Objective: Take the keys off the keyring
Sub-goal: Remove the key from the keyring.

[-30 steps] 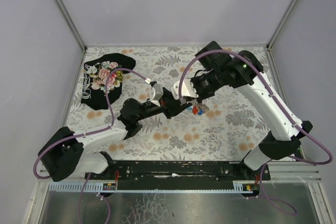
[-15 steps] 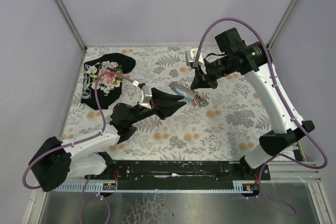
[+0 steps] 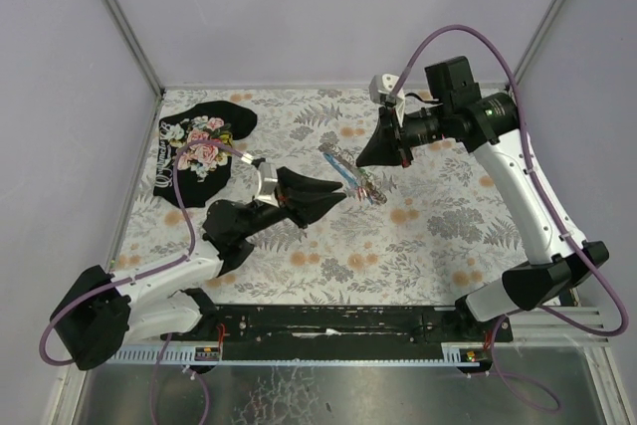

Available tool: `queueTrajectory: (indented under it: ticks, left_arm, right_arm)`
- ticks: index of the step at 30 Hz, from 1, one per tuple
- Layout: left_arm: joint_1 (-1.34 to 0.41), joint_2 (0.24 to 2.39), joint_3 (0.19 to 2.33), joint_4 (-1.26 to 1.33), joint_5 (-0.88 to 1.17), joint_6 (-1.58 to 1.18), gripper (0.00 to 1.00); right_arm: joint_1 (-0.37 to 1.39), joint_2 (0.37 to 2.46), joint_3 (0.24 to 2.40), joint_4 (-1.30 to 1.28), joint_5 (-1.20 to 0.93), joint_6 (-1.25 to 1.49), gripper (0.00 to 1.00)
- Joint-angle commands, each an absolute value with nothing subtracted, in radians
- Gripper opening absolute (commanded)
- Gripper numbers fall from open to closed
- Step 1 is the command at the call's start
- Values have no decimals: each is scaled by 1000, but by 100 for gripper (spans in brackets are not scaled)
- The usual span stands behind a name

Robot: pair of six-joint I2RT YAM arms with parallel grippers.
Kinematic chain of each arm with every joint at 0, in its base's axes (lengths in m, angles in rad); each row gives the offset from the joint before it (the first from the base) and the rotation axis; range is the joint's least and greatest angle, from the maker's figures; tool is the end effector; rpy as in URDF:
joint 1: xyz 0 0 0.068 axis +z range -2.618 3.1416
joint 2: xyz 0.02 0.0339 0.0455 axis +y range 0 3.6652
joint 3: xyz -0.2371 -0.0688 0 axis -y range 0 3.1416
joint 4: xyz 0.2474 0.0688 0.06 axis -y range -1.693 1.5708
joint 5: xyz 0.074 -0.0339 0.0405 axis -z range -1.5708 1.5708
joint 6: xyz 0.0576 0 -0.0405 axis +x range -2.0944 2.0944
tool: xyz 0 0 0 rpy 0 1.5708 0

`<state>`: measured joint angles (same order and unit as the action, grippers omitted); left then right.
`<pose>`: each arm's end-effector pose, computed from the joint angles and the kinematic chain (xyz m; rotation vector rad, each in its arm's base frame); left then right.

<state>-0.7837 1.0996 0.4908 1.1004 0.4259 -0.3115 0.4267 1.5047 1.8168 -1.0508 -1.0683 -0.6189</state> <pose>0.1681 -0.2012 0.2922 0.6649 1.0091 -1.1979 0.2491 0.1687 0.4146 -1.4515 1.4719 1.0928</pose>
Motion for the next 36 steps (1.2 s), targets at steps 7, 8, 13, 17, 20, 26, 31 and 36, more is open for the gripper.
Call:
queueTrajectory:
  ticks: [7,8,13,17,20,26,31,36]
  left_arm:
    - [-701,1072,454,1294,396,-519,28]
    - [-698,1073,455,1305,389,-543,28]
    - [-690,1074,456,1322,362,-637,28]
    - [-686,1058,451,1307,346,-688,28]
    - [-683,1032,443,1266,314,-714,28]
    - [-680,1009,442,1162,211,-797,28]
    - [-668,1055,462,1137,183,-905,29]
    - [-623,1142,508,1125,218,-1044,26]
  right_arm:
    - [411,1429,1625,-583,-1231,-25,0]
    - [408,1426,1586,-541,-1226,41,0]
    - [382,1419,1481,-310,-1225,308,0]
    - [349,1427,1416,-135,-1225,492,0]
    - [330,1437,1372,18,-1231,660,0]
    - [319,1466,1290,298,-1222,955,0]
    - [309,1478,1251,390,-1211,1045,0]
    - [306,1485,1216,519,-1220,1152,0]
